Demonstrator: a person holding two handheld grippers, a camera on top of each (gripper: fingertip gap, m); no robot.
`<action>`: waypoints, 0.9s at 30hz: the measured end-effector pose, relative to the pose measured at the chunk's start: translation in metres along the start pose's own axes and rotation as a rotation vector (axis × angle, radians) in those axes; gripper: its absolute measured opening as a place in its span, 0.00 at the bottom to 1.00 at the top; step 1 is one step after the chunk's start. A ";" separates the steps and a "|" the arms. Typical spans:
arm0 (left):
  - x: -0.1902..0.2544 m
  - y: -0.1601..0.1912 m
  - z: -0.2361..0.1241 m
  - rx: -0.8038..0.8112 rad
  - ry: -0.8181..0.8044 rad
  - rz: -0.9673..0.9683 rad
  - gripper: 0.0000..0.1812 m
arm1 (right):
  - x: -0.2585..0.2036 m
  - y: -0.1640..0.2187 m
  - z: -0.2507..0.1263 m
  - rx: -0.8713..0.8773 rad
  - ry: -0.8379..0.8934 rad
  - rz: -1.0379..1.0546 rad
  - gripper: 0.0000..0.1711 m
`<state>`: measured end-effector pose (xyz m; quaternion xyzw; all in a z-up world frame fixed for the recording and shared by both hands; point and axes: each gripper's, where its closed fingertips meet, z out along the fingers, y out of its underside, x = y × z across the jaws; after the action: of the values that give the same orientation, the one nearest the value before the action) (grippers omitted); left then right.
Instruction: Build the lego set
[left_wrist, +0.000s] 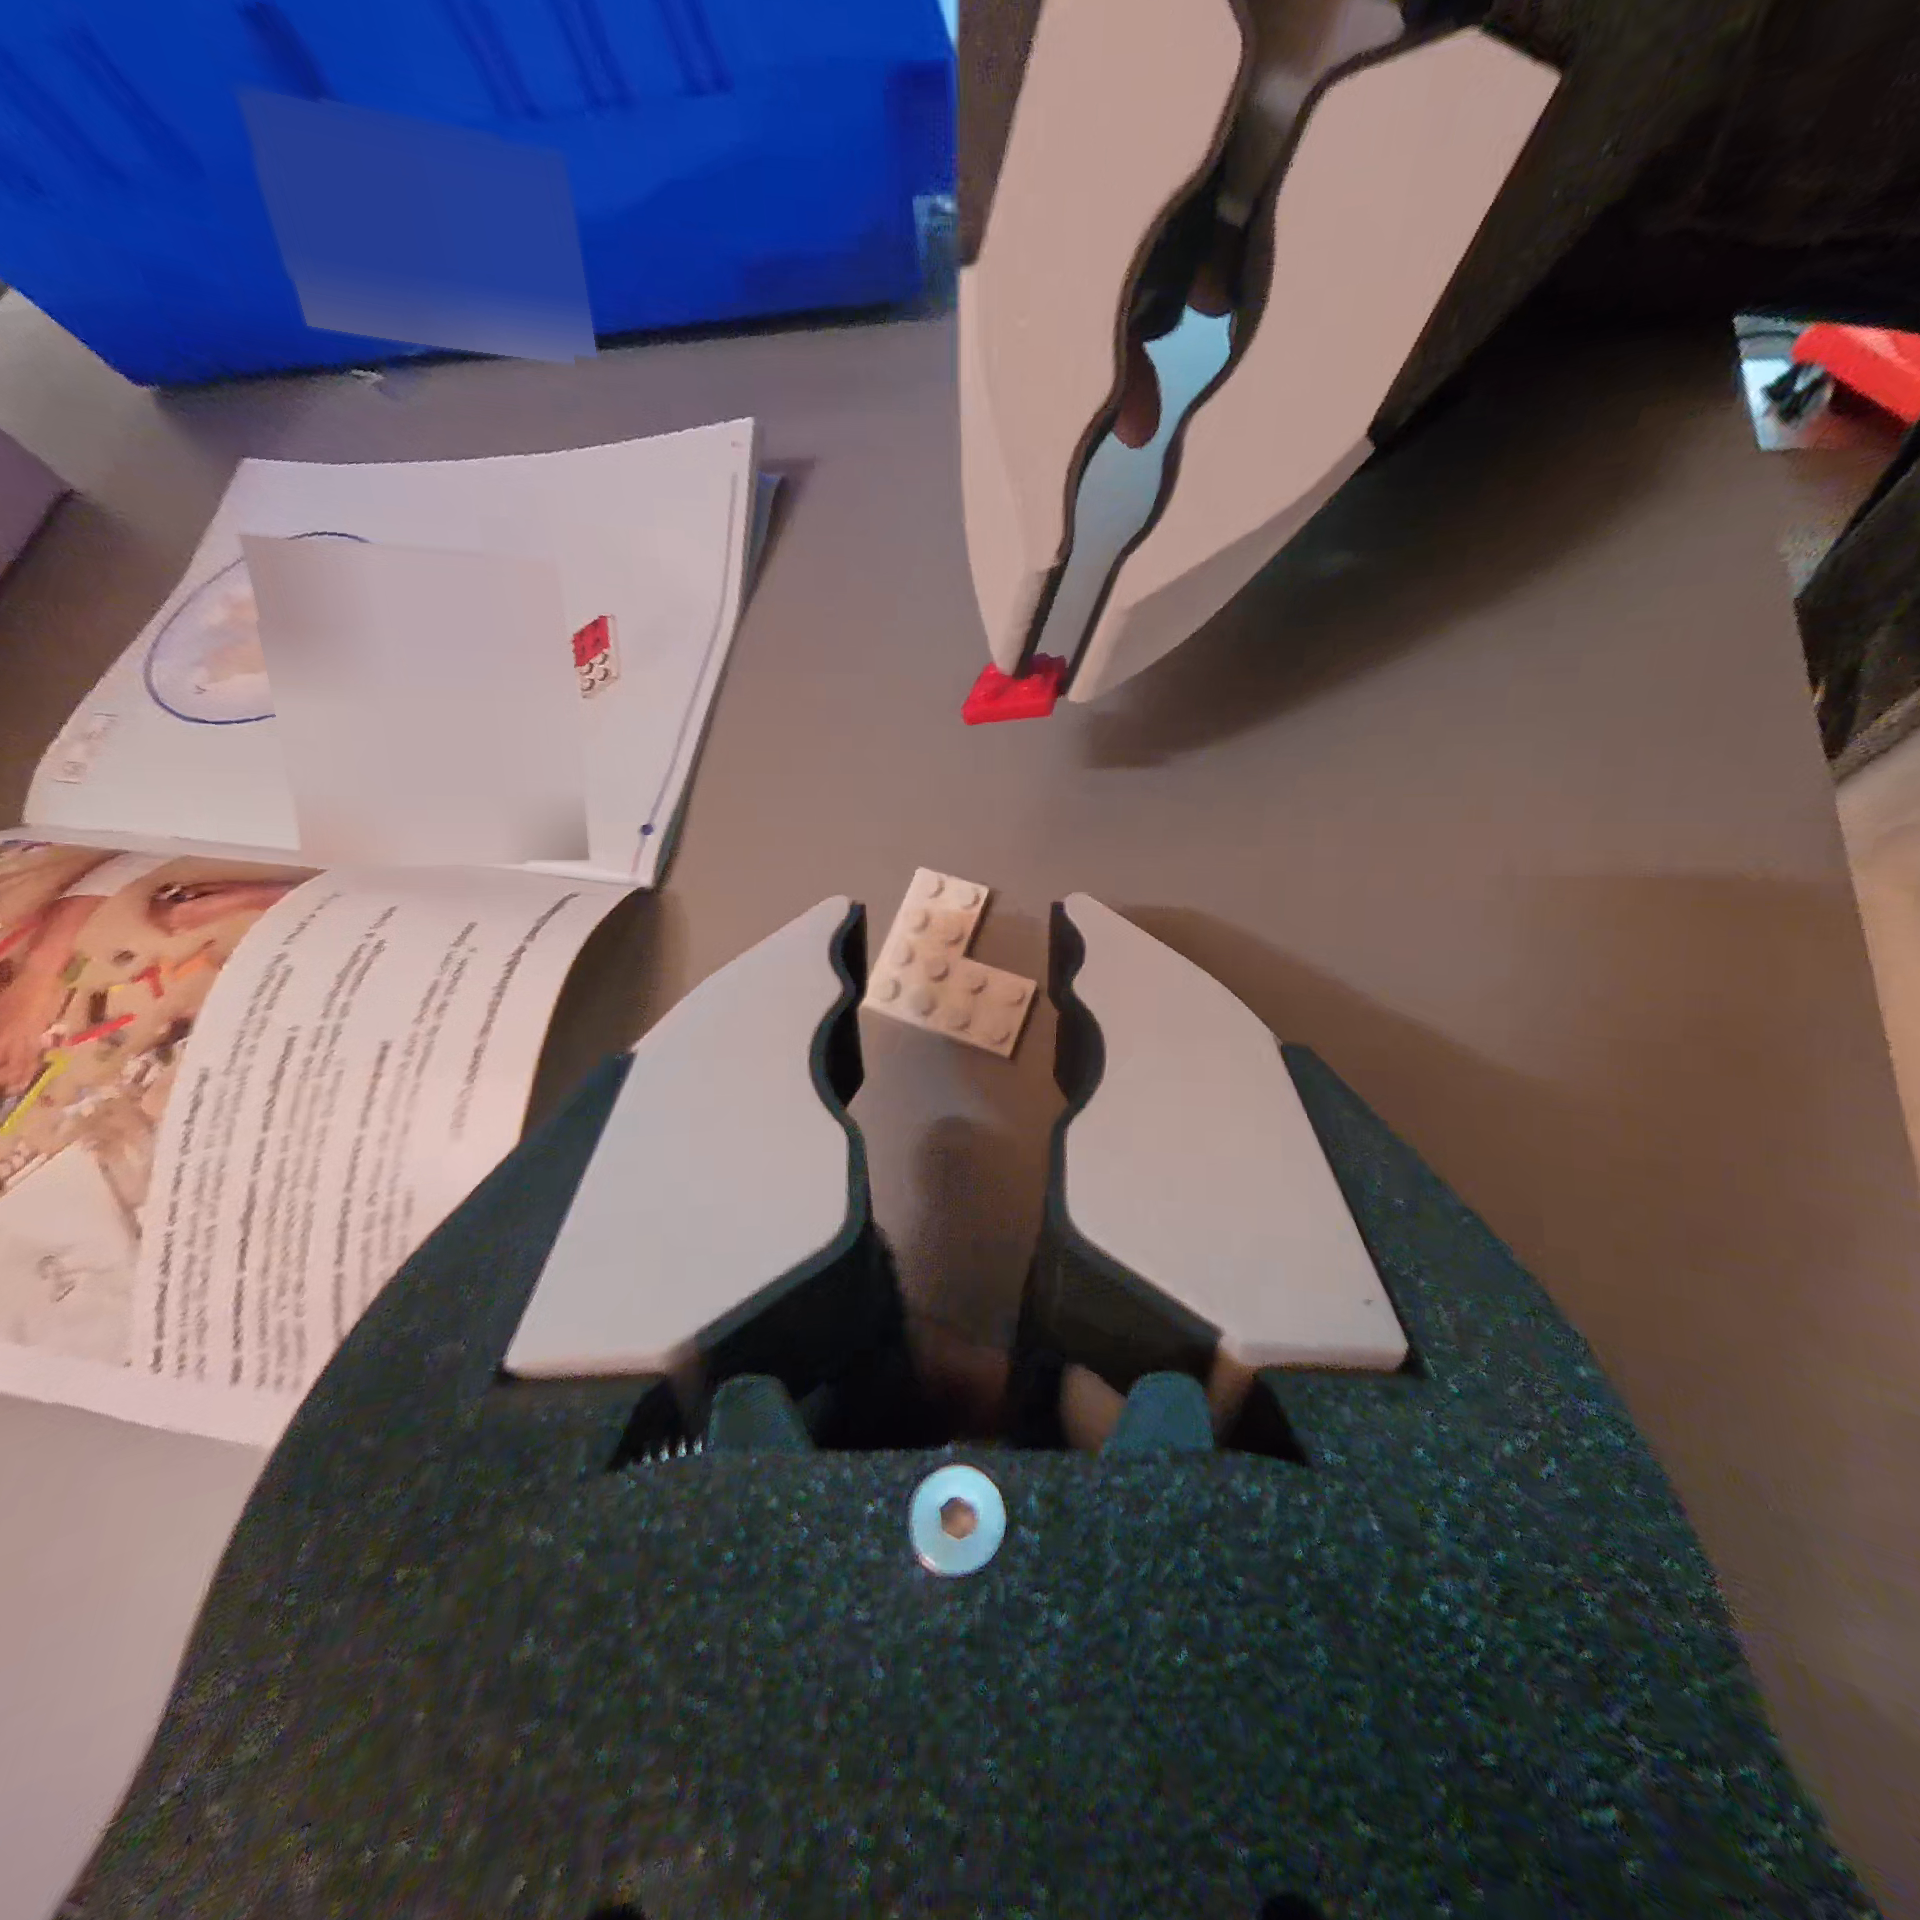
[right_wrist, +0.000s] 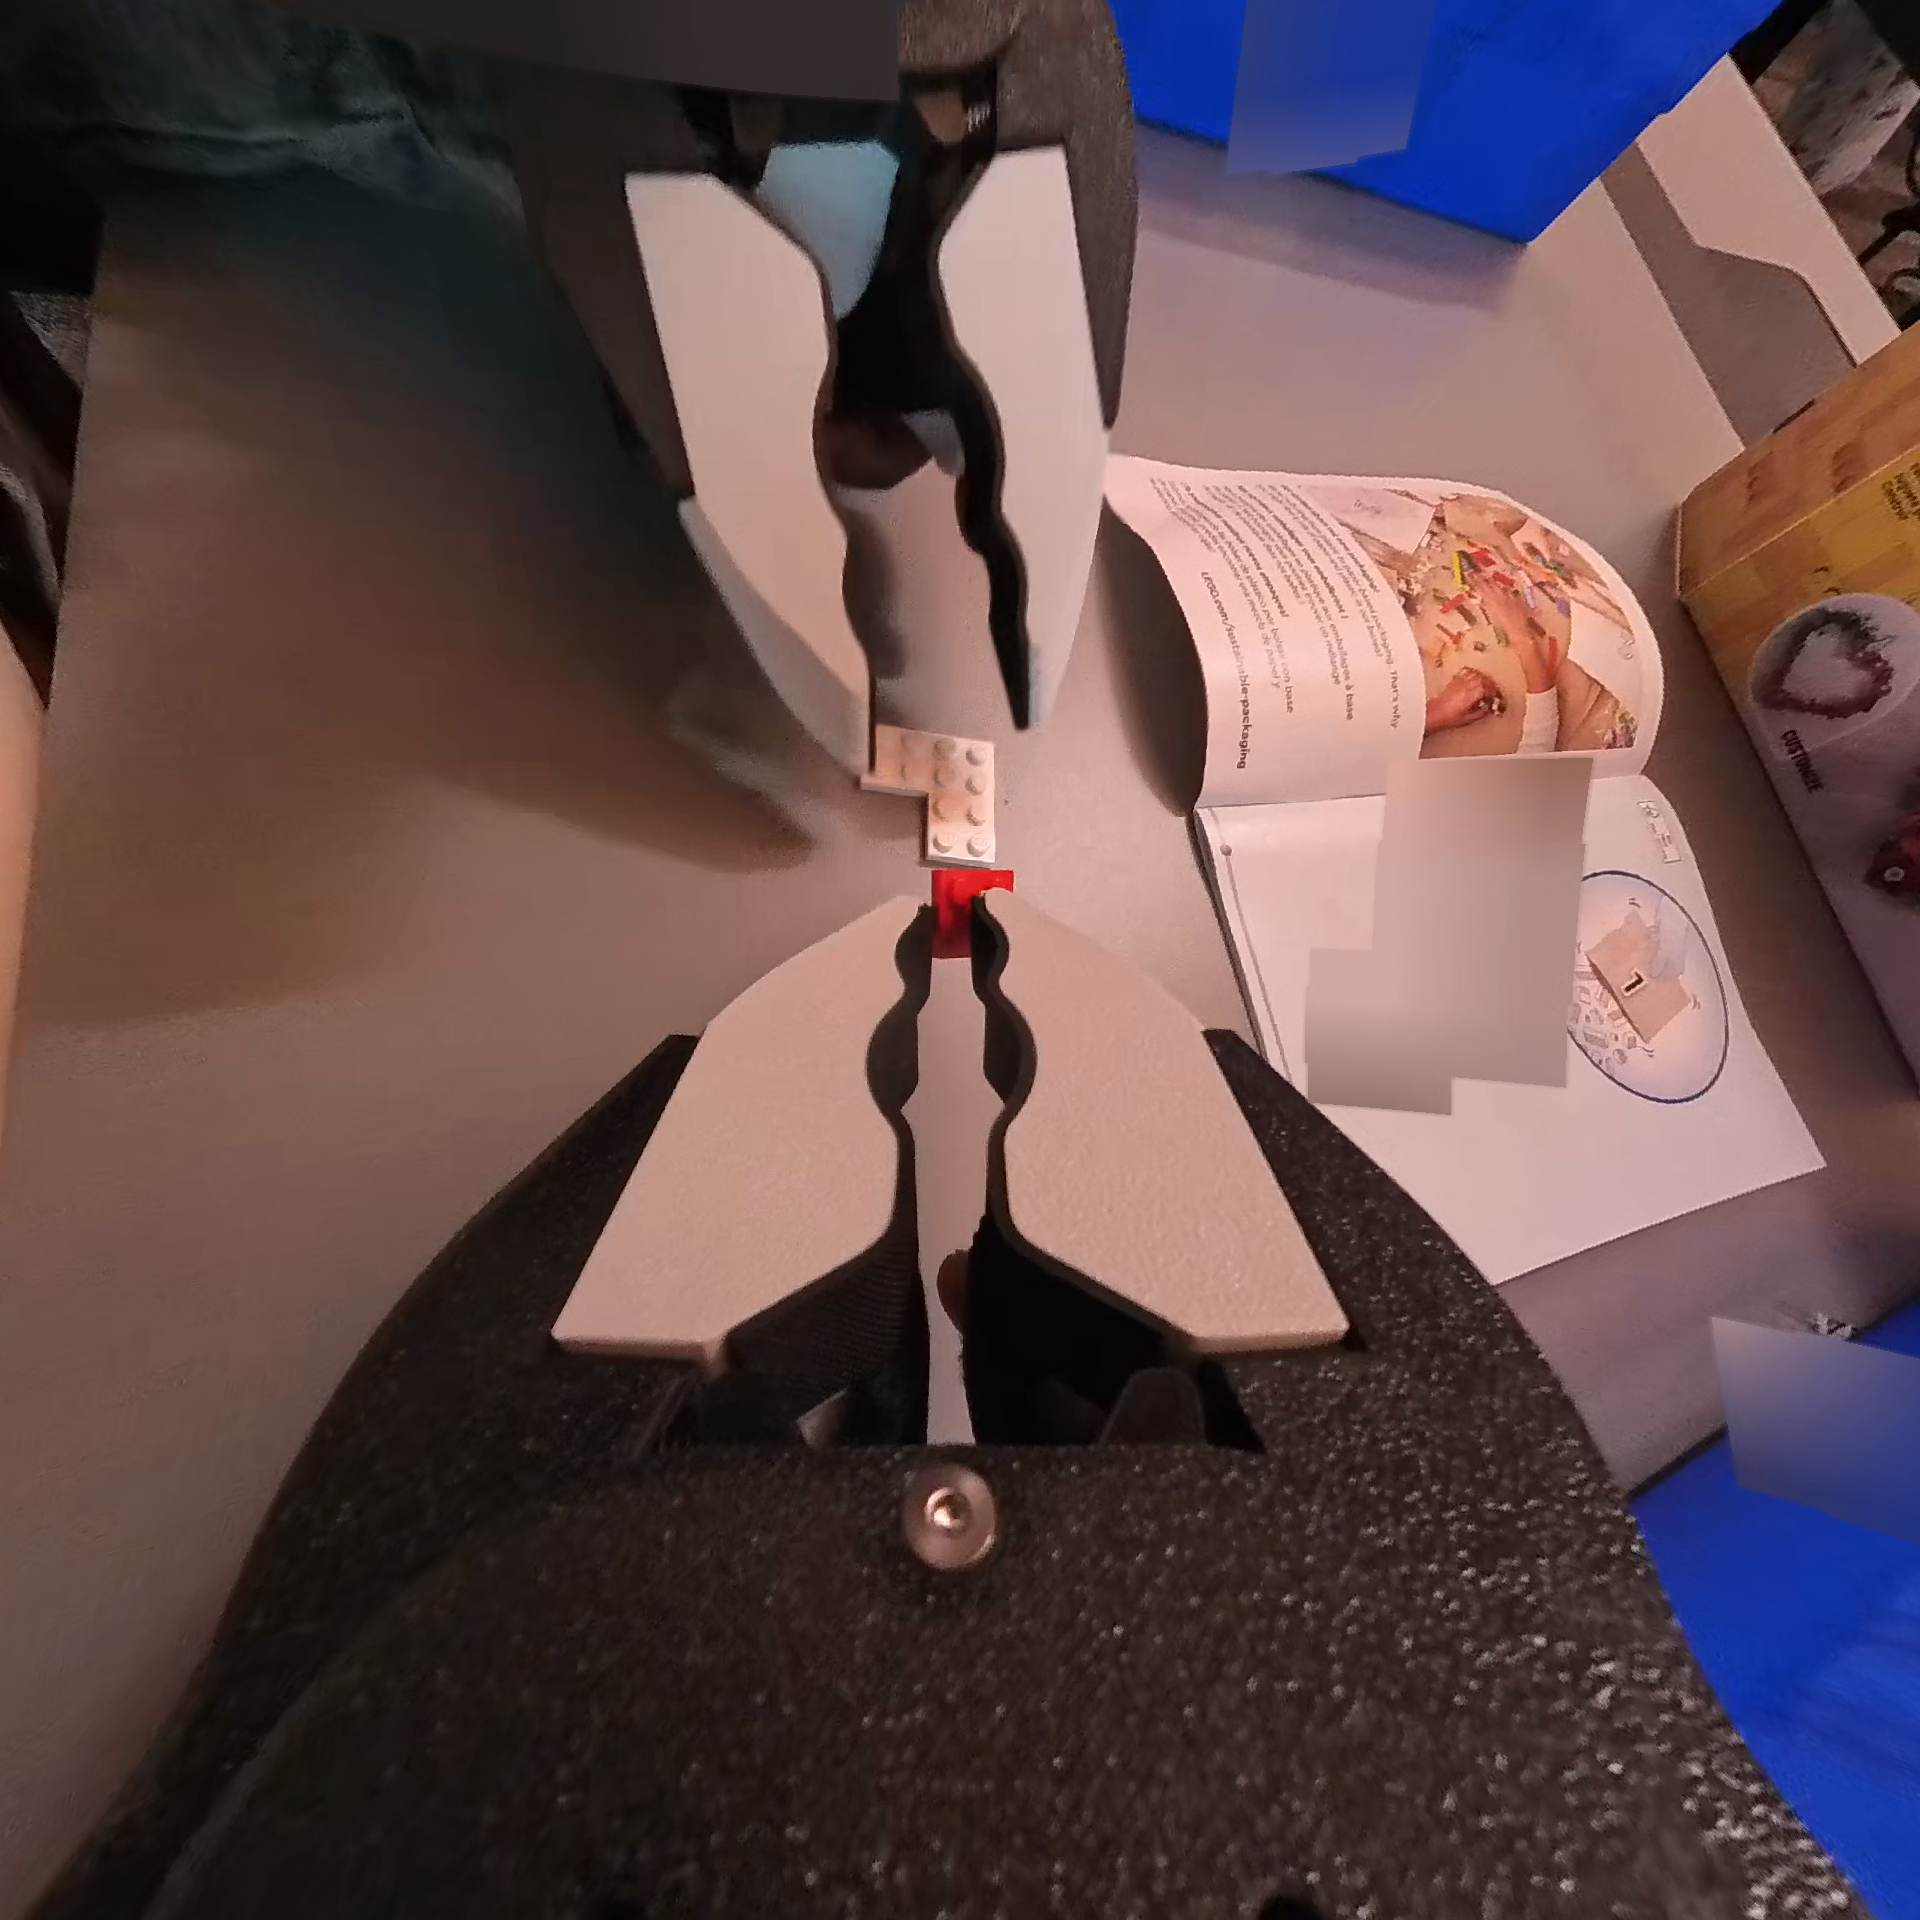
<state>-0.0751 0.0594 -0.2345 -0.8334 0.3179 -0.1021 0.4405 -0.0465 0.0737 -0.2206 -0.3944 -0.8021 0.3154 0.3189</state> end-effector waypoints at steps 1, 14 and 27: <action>-0.003 0.001 -0.004 0.001 -0.008 -0.010 0.18 | 0.000 0.000 0.000 -0.001 0.003 -0.004 0.04; 0.003 0.014 0.006 -0.090 0.055 -0.026 0.15 | -0.003 -0.003 -0.001 0.004 -0.004 -0.026 0.04; -0.001 0.015 -0.015 -0.044 0.043 0.002 0.19 | 0.006 -0.007 0.030 -0.101 0.063 0.197 0.04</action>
<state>-0.0887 0.0439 -0.2377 -0.8402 0.3304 -0.1124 0.4151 -0.0756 0.0671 -0.2317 -0.4964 -0.7641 0.2916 0.2909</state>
